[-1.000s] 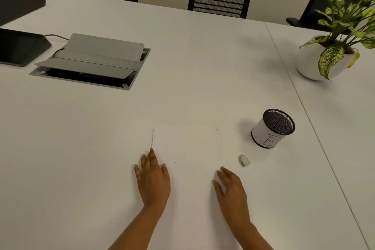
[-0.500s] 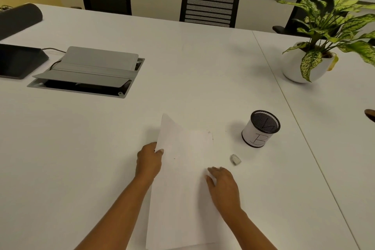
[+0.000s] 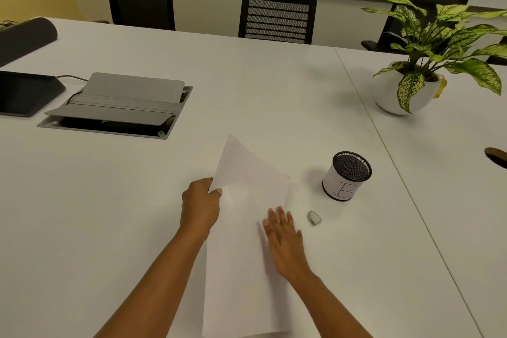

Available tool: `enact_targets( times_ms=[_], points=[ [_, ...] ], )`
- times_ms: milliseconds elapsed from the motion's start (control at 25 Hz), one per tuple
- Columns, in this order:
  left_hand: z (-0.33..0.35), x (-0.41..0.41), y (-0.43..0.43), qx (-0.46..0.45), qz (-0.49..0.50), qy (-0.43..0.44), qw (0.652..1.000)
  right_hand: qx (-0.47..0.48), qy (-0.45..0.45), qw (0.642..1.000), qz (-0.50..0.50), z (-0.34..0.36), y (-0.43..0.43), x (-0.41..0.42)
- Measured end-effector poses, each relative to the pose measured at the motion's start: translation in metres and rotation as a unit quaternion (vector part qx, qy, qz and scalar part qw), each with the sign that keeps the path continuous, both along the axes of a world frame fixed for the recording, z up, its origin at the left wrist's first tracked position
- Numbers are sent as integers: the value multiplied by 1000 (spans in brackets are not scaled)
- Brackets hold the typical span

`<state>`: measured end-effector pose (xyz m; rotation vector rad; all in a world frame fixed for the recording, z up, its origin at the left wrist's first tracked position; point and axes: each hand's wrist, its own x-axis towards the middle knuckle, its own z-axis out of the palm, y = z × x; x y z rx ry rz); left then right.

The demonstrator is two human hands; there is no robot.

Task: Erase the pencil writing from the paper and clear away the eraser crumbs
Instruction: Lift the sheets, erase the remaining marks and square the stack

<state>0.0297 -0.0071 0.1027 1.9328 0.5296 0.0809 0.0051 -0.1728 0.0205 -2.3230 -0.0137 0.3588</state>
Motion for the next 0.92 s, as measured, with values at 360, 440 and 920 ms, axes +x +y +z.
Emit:
enact_targets(
  times_ms=[360,440,920],
  points=[
    [11,0,-9,3,-4,-16,1000,125,-175,969,125,29,45,-1],
    [11,-1,-4,-14,4,-19,1000,98,-115,986,64,16,27,9],
    [17,1,4,-55,10,-44,998,23,-264,963,-51,29,5,24]
  ],
)
